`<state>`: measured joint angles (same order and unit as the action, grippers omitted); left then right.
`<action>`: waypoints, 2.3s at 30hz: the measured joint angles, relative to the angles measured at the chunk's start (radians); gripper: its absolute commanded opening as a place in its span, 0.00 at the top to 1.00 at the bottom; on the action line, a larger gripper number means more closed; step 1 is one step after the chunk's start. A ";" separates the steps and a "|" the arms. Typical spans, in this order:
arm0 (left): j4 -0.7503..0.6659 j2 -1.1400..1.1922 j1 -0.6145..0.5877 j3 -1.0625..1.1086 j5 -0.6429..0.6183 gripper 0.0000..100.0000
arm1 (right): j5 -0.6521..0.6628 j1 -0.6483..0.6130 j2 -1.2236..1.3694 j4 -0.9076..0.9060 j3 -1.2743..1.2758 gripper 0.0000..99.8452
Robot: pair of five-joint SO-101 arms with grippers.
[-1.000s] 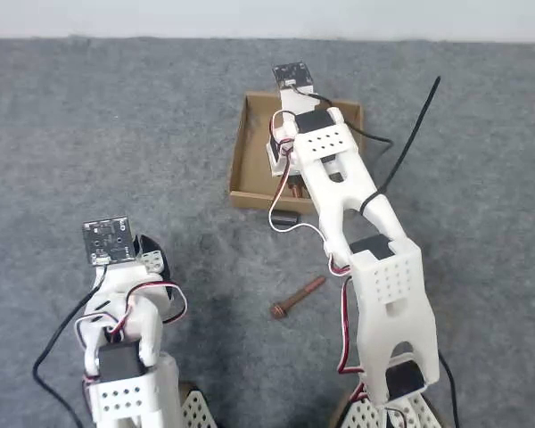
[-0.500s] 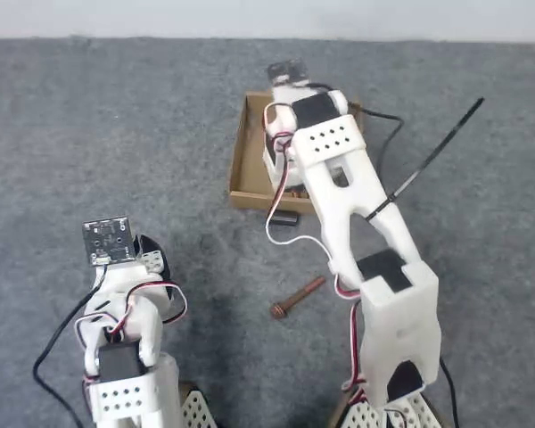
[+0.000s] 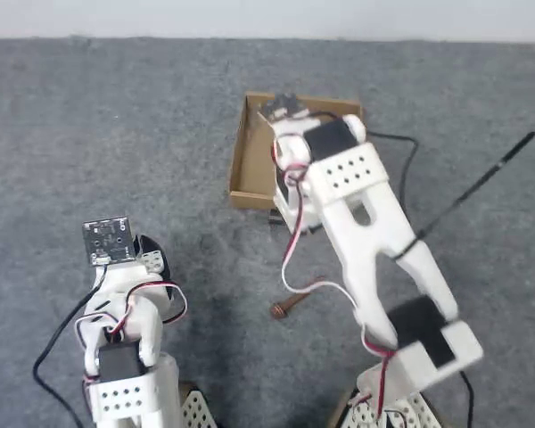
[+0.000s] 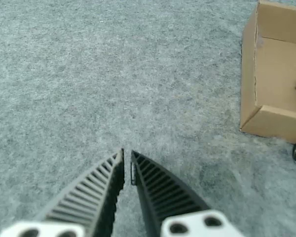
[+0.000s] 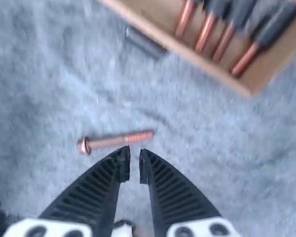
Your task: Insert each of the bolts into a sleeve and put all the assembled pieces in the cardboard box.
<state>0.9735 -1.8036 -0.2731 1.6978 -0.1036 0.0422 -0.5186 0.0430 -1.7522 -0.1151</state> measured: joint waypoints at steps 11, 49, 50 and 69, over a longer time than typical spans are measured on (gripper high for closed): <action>0.000 0.000 0.000 0.000 0.000 0.98 | 0.354 -0.018 -0.253 0.005 0.368 0.99; 0.000 0.000 0.000 0.000 0.000 0.97 | 0.763 -0.051 -0.120 0.875 0.678 0.87; 0.000 0.000 0.000 0.000 0.000 0.97 | 0.764 -0.051 -0.103 0.881 0.677 0.87; 0.000 0.000 0.000 0.000 0.000 0.97 | 0.766 -0.051 0.167 0.887 0.443 0.87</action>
<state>0.9735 -1.8036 -0.2731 1.6978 -0.1036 0.8078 -0.5692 0.2102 -0.8654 0.3284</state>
